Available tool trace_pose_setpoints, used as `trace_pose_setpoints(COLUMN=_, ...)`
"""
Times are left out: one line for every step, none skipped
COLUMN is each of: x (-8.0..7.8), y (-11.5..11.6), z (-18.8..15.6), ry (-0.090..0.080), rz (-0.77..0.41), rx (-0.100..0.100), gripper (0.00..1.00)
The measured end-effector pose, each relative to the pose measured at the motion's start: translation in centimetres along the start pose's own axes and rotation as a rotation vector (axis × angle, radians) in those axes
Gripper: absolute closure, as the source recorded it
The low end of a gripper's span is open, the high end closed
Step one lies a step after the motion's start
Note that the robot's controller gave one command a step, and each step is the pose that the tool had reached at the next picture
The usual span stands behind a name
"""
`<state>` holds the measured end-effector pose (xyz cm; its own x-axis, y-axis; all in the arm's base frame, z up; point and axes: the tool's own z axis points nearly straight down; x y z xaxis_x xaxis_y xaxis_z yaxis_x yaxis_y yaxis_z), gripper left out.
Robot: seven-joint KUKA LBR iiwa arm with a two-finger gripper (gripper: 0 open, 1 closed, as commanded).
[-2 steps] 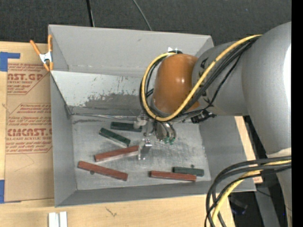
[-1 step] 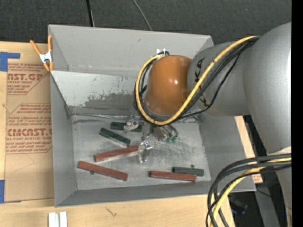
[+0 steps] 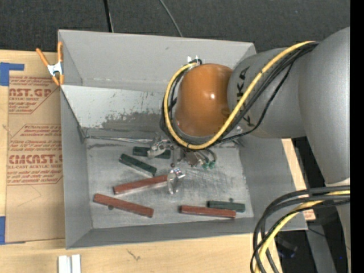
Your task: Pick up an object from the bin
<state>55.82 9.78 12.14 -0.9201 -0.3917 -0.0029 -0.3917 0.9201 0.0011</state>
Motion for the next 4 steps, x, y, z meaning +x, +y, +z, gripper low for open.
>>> trace_pose_setpoints(x=0.0, y=0.5, z=2.6, ry=0.001, rz=0.284, rx=0.0, gripper=0.0)
trace_pose_setpoints(x=-0.2, y=1.3, z=4.4, ry=-0.007, rz=0.048, rx=0.003, gripper=1.0)
trace_pose_setpoints(x=-0.2, y=1.3, z=4.4, ry=-0.007, rz=0.048, rx=0.003, gripper=1.0)
trace_pose_setpoints(x=-0.2, y=1.3, z=4.4, ry=-0.007, rz=0.048, rx=0.003, gripper=1.0)
